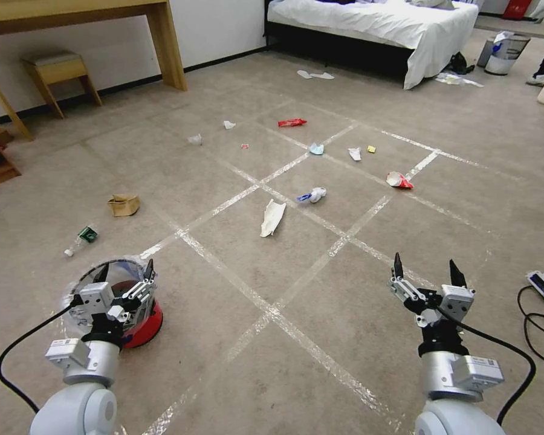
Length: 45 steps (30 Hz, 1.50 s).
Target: Pick up the trash bin and place the garbage on the floor into it.
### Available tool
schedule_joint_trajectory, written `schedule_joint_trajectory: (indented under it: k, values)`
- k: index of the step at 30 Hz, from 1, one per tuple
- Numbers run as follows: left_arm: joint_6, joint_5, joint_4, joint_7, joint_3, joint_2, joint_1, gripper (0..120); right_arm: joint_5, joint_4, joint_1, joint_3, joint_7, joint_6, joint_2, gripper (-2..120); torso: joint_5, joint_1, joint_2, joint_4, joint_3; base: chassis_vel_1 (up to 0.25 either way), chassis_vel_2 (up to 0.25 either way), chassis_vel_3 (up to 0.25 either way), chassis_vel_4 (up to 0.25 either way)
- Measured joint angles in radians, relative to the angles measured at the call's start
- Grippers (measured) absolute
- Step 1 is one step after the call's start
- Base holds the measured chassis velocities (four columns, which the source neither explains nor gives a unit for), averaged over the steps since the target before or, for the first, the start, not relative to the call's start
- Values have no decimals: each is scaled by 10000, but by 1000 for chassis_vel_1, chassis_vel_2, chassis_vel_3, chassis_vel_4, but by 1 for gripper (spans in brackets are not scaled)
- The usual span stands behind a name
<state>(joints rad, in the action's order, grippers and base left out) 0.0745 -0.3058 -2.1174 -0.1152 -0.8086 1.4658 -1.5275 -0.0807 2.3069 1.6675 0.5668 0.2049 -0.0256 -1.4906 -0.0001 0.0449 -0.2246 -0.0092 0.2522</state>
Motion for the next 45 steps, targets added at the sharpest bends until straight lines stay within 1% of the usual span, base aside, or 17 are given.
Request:
schedule_joint_trajectory:
  k: [9, 14, 16, 17, 19, 20, 21, 22, 23, 25, 26, 27, 30, 31, 32, 34, 45]
  values:
    - [189, -193, 40, 1, -74, -177, -18, 100, -116, 4, -111, 15, -4, 72, 90, 100, 0, 0, 0, 0, 0, 0, 0, 0, 0]
    - [673, -493, 127, 208, -229, -417, 93, 100, -119, -122, -171, 10, -4, 79, 135, 100, -1, 0, 0, 0, 0, 0, 0, 0, 0]
    - [1473, -1441, 239, 663, -561, -1015, 215, 100, -121, -213, -228, 8, 2, 78, 140, 100, -2, 0, 0, 1, 0, 0, 0, 0, 0]
    - [1473, -1441, 239, 663, -561, -1015, 215, 100, -121, -213, -228, 8, 2, 78, 140, 100, -2, 0, 0, 1, 0, 0, 0, 0, 0]
    - [2071, -2402, 556, 877, -931, -1841, 391, 100, -121, -263, -269, 5, 8, 70, 139, 100, -1, 0, 0, 0, 0, 0, 0, 0, 0]
    - [2071, -2402, 556, 877, -931, -1841, 391, 100, -121, -263, -269, 5, 8, 70, 139, 100, -1, 0, 0, 0, 0, 0, 0, 0, 0]
    - [2461, -3176, 926, 959, -1156, -2515, 501, 100, -122, -281, -284, 3, 15, 66, 136, 100, -5, 0, 0, 1, 0, 0, 0, 0, 0]
    - [2461, -3176, 926, 959, -1156, -2515, 501, 100, -122, -281, -284, 3, 15, 66, 136, 100, -5, 0, 0, 1, 0, 0, 0, 0, 0]
    - [2786, -3904, 1343, 1019, -1313, -3153, 625, 100, -118, -296, -292, 0, 17, 60, 122, 100, -3, -1, 0, 0, 0, 0, 0, 0, 0]
    - [3045, -4545, 1951, 1057, -1377, -3662, 788, 100, -103, -304, -294, -7, 18, 58, 93, 100, 1, 0, 1, 0, 0, 0, 0, 0, 0]
    - [3045, -4545, 1951, 1057, -1377, -3662, 788, 100, -103, -304, -294, -7, 18, 58, 93, 100, 1, 0, 1, 0, 0, 0, 0, 0, 0]
    - [3226, -4918, 2583, 1058, -1366, -4011, 930, 100, -81, -303, -279, -8, 18, 54, 54, 100, -7, 0, 0, -1, 0, 0, 0, 0, 0]
    - [3312, -5041, 3077, 991, -1318, -4225, 1041, 100, -63, -299, -246, -5, 18, 46, 31, 100, -1, 0, 0, 1, 0, 0, 0, 0, 0]
    - [3405, -5098, 3824, 877, -1236, -4451, 1163, 100, -44, -279, -206, 9, 22, 39, 31, 100, -5, 0, 0, -2, 0, 0, 0, 0, 0]
    - [3405, -5098, 3824, 877, -1236, -4451, 1163, 100, -44, -279, -206, 9, 22, 39, 31, 100, -5, 0, 0, -2, 0, 0, 0, 0, 0]
    - [3399, -5105, 4803, 614, -1236, -4740, 1224, 100, -57, -283, -285, -7, 19, 66, 120, 100, -1, 0, 0, 4, 0, 0, 0, 0, 0]
    - [3138, -5170, 6506, 20, -985, -5385, 1892, 100, 46, -422, -291, -38, 8, 87, 22, 100, -1, 0, 0, 0, -1, 0, 0, 0, 0]
